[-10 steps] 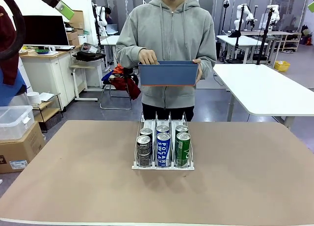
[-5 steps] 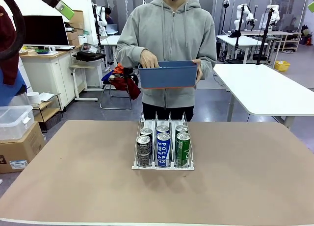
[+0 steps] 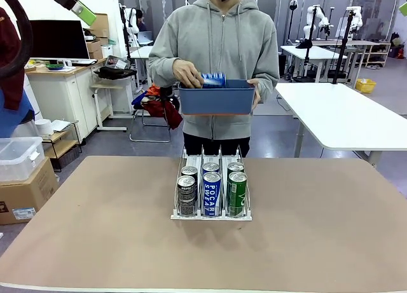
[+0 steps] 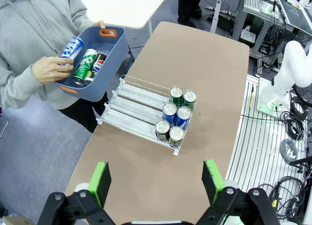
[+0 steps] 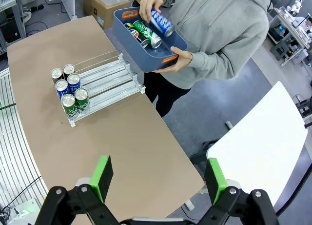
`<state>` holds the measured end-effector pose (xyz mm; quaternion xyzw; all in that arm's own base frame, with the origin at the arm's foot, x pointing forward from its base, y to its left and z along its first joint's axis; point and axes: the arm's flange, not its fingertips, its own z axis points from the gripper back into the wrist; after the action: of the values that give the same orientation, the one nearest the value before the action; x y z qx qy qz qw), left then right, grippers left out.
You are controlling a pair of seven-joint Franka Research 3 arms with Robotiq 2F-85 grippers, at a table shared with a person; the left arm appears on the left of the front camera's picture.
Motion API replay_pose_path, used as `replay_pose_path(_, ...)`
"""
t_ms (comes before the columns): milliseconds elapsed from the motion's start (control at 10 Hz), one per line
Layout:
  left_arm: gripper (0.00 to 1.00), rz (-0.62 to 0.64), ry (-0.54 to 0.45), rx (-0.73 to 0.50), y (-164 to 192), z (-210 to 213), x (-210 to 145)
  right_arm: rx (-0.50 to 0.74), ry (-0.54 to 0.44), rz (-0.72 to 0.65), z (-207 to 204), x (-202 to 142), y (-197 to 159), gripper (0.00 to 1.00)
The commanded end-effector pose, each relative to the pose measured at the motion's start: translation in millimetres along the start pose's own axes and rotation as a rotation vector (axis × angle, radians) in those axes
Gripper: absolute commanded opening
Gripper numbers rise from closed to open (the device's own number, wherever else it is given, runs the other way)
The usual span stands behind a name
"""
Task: Fill the beverage cans into the dispenser.
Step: Pick up the Ionic drink handed by the human.
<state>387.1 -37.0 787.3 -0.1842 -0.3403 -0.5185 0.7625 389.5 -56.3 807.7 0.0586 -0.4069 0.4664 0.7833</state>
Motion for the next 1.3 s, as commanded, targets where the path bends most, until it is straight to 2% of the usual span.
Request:
replay_pose_path(0,1.00,-0.002,-0.020,-0.004,-0.6,-0.6,-1.8,0.006,-0.004,0.004,-0.2,-0.6,0.4,1.00)
replay_pose_path(1200,1.00,-0.002,-0.020,-0.004,-0.6,-0.6,-1.8,0.006,-0.004,0.004,-0.2,-0.6,0.4,1.00)
